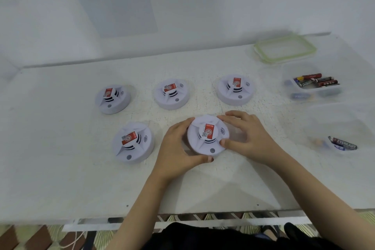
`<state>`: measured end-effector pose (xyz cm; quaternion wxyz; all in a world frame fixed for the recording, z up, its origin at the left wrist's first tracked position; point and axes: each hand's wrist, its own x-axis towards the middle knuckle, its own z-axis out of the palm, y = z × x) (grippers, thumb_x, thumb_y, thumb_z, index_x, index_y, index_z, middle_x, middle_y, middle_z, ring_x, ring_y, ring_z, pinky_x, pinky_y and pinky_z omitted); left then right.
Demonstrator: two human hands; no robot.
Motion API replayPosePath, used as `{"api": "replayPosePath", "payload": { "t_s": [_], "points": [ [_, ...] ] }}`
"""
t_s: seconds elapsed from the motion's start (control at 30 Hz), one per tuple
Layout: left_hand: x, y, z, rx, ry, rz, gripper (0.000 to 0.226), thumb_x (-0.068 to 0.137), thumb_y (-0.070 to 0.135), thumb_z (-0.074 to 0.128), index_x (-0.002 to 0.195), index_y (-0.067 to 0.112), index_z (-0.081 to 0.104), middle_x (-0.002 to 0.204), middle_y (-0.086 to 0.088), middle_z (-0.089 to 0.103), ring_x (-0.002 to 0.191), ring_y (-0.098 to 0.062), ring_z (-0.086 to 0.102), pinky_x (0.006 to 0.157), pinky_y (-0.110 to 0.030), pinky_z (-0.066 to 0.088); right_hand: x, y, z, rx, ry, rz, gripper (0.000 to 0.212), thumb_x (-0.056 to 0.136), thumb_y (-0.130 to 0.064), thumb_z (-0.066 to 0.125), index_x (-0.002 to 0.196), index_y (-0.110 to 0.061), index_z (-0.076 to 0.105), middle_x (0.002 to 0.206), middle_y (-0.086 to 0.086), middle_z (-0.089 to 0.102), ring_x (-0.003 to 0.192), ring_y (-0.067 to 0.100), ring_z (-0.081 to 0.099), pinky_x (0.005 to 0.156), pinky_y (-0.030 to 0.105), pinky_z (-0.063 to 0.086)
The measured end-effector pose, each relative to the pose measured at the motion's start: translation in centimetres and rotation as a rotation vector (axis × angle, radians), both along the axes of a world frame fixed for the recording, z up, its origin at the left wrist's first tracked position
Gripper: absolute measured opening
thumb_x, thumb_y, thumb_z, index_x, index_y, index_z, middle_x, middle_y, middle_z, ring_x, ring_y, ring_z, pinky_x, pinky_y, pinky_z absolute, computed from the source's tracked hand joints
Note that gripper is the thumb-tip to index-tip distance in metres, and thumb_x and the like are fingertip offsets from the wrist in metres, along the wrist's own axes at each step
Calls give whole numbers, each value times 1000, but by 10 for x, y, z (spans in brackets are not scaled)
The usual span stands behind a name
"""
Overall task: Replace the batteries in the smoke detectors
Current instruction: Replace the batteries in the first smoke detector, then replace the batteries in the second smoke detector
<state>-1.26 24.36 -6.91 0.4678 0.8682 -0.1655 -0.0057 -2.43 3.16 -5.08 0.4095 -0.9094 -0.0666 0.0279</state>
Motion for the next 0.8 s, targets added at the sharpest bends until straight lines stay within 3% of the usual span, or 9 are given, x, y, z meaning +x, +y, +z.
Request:
{"api": "replayPosePath", "payload": {
  "t_s": [0.07,0.17,0.27,0.4,0.5,0.57,0.67,0.73,0.8],
  "points": [
    [-1,-1,2,27,11,4,88,49,53,83,129,35,53,126,27,53,121,9,43,99,-7,35,-1,0,1,-12,14,3,61,69,-50,57,128,-43,48,129,-15,37,122,12,28,97,25,19],
    [-1,0,1,89,44,-6,104,49,62,78,141,26,45,141,19,46,132,1,36,108,-19,30,-1,1,1,-25,16,15,60,70,-50,54,129,-45,46,132,-14,36,123,13,27,98,25,19],
    [-3,1,1,119,62,-12,112,51,58,79,147,23,32,143,19,35,137,-4,28,109,-21,22,0,1,-2,-57,6,36,63,69,-56,51,130,-42,47,136,-9,40,125,13,30,98,24,20],
    [-20,11,9,46,-114,119,77,69,51,74,137,26,45,132,17,47,125,0,40,103,-7,26,3,8,1,17,-114,-39,58,71,-50,50,124,-30,56,127,-10,50,116,9,39,92,9,22],
    [-25,35,12,118,-397,285,55,79,43,63,124,13,60,124,5,59,121,-10,47,106,-15,30,5,26,11,52,-267,-30,42,77,-35,54,116,-24,62,116,-11,57,107,5,48,91,2,25],
    [-22,57,13,251,-455,385,61,77,46,61,126,10,59,128,-5,59,125,-22,47,108,-30,30,6,43,18,29,-297,54,39,80,-33,52,116,-23,62,111,-10,61,102,4,48,89,6,29],
    [-23,84,16,403,-171,454,92,66,60,63,144,17,39,147,-10,42,138,-31,32,112,-40,24,8,71,21,-119,-365,208,44,80,-36,50,121,-22,60,109,-6,64,102,6,51,95,20,27],
    [-25,94,15,362,-19,442,102,62,59,70,148,19,32,149,-8,38,139,-29,30,112,-39,26,10,88,20,-255,-360,287,49,82,-35,50,129,-22,53,118,-4,62,116,13,50,110,32,12],
    [-26,102,14,354,-32,452,103,56,61,67,144,16,38,142,-7,46,131,-28,40,106,-30,29,12,100,20,-362,-298,339,52,87,-35,51,137,-23,43,126,0,56,127,15,42,114,43,-8]
  ]
}}
